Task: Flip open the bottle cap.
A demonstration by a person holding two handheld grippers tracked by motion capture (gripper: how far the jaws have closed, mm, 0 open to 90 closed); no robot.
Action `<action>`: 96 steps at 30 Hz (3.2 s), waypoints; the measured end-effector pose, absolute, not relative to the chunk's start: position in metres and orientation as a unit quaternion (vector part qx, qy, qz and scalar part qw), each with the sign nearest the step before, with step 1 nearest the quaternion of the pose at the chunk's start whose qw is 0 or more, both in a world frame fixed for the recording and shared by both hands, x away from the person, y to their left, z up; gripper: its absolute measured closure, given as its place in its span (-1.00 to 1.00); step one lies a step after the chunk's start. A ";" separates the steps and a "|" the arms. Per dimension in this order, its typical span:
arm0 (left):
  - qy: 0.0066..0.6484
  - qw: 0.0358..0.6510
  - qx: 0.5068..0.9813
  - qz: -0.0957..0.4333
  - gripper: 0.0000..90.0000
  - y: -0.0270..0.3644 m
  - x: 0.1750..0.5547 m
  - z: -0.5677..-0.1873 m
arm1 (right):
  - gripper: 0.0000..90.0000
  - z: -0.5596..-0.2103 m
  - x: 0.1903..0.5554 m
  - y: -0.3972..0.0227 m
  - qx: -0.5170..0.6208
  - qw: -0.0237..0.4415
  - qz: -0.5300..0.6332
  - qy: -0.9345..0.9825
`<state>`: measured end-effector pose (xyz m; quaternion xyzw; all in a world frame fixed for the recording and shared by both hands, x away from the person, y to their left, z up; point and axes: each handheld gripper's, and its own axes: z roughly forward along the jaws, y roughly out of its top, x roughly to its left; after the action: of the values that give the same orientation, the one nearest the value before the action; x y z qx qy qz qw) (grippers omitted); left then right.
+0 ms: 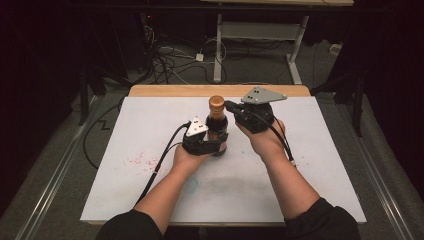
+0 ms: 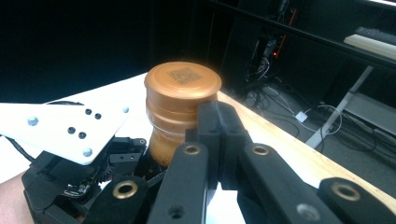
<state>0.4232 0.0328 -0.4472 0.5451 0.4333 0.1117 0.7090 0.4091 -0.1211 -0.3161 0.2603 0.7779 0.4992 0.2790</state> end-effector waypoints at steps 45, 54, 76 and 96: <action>0.432 0.705 0.549 0.120 -0.33 0.035 0.423 -0.448 | 1.00 -0.310 0.407 -0.109 0.244 0.302 0.470 0.793; 0.426 0.698 0.560 0.131 -0.34 0.030 0.422 -0.448 | 1.00 -0.275 0.396 -0.112 0.231 0.322 0.516 0.760; 0.425 0.704 0.554 0.128 -0.36 0.030 0.422 -0.450 | 1.00 -0.316 0.404 -0.128 0.256 0.289 0.488 0.783; 0.425 0.705 0.553 0.129 -0.36 0.031 0.422 -0.450 | 1.00 -0.314 0.404 -0.120 0.246 0.296 0.482 0.787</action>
<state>0.4217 0.0307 -0.4501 0.5525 0.4248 0.1287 0.7055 0.4041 -0.1201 -0.3144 0.2460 0.7870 0.4823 0.2958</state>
